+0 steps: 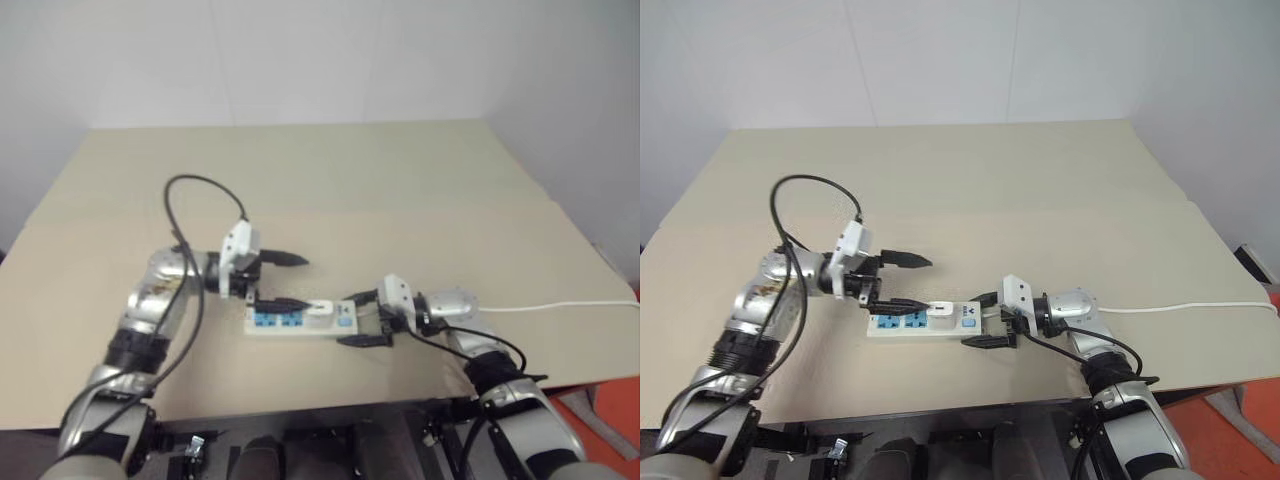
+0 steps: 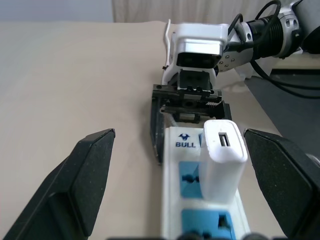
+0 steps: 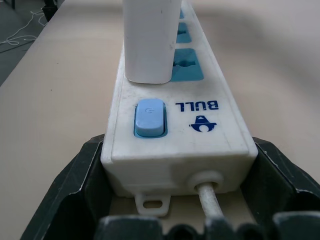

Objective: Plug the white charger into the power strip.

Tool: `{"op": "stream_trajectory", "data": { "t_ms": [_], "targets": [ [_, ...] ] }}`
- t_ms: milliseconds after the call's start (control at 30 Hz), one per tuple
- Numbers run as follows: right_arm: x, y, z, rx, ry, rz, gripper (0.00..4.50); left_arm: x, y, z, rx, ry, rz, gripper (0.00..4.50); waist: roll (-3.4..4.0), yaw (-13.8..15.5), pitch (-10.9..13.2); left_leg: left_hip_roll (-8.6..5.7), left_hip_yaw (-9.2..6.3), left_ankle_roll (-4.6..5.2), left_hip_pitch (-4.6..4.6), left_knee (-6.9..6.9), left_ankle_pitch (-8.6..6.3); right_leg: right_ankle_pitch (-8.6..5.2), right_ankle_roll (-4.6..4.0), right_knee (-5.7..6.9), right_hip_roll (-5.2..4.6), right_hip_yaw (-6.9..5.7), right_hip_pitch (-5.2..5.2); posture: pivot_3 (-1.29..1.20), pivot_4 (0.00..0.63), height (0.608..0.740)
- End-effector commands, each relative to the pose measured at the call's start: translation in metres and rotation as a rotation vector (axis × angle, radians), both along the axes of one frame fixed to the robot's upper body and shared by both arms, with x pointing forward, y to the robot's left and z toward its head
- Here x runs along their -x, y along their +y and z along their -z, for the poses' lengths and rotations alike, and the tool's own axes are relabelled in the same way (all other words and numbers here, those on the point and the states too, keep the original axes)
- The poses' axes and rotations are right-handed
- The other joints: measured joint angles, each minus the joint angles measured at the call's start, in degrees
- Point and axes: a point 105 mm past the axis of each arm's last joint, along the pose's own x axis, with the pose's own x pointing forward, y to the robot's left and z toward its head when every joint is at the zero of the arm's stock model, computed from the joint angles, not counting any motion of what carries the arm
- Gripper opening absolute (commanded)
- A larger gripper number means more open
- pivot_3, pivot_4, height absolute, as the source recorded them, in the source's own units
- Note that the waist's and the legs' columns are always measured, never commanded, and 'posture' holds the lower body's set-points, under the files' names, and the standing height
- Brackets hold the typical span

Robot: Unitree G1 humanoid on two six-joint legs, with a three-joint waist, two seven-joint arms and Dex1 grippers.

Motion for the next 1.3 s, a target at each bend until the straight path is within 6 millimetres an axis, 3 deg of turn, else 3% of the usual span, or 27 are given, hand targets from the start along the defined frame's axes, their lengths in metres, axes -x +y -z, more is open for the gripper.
{"op": "stream_trajectory", "data": {
  "t_ms": [33, 267, 367, 533, 767, 1033, 1133, 1300],
  "targets": [
    [0.006, -0.001, 0.015, 0.048, 0.043, -0.013, 3.44, 0.003, 0.016, -0.032, -0.006, -0.048, 0.021, 4.49, 0.0, 0.04, 0.0, 0.0, 0.0, 0.0, 0.0, 0.0, 0.0, 0.0, 0.0, 0.0, 0.0, 0.0, 0.0, 0.0, 0.15, 0.74],
    [0.005, -0.005, 0.014, 0.052, 0.038, -0.006, 3.44, 0.006, 0.05, -0.056, -0.109, -0.101, 0.009, 4.49, 0.01, -0.02, 0.01, 0.0, 0.05, 0.0, 0.0, 0.0, -0.01, -0.14, 0.2, -0.03, 0.0, 0.0, -0.01, 0.0, 0.15, 0.74],
    [0.005, -0.009, 0.012, 0.058, 0.03, -0.005, 4.39, 0.006, 0.056, -0.058, -0.124, -0.111, -0.003, 4.5, 0.02, 0.27, 0.02, 0.01, 0.06, 0.0, 0.0, 0.0, -0.01, -0.14, 0.19, -0.02, 0.0, 0.0, -0.01, 0.0, 0.15, 0.74],
    [0.002, -0.019, -0.005, 0.049, -0.033, 0.012, 4.45, 0.008, 0.058, -0.056, -0.125, -0.112, -0.008, 4.5, 0.06, 1.06, 0.06, 0.0, 0.1, 0.0, -0.13, 0.0, -0.01, -0.14, 0.2, -0.03, -0.01, 0.0, -0.12, 0.0, 0.15, 0.74],
    [0.008, -0.052, -0.043, 0.032, -0.149, 0.075, 4.45, 0.012, 0.063, -0.053, -0.139, -0.107, -0.007, 4.5, 0.12, 1.83, 0.15, -0.03, 0.22, -0.01, -1.23, 0.21, 0.0, 0.08, -0.14, 0.12, -0.03, 0.01, -1.23, 0.0, 0.15, 0.74],
    [0.029, -0.101, -0.086, 0.051, -0.2, 0.203, 4.45, 0.013, 0.081, -0.053, -0.171, -0.111, -0.056, 4.5, 0.21, 2.07, 0.37, 0.0, 0.62, 0.0, -1.28, 0.2, 0.0, 0.07, -0.13, 0.07, -0.01, -0.01, -1.25, 0.0, 0.15, 0.74],
    [0.039, -0.123, -0.097, 0.064, -0.206, 0.285, 4.45, 0.015, 0.093, -0.052, -0.196, -0.11, -0.101, 4.5, 0.2, 2.33, 0.45, 0.01, 0.66, 0.01, -1.28, 0.2, 0.0, 0.06, -0.13, 0.05, -0.01, -0.01, -1.24, 0.0, 0.15, 0.74],
    [0.052, -0.143, -0.108, 0.073, -0.202, 0.377, 4.45, 0.021, 0.102, -0.054, -0.196, -0.103, -0.145, 4.5, 0.17, 2.41, 0.51, 0.03, 0.72, 0.01, -1.25, 0.22, 0.0, 0.04, -0.09, 0.04, -0.01, 0.0, -1.19, 0.0, 0.15, 0.74]
  ]
}}
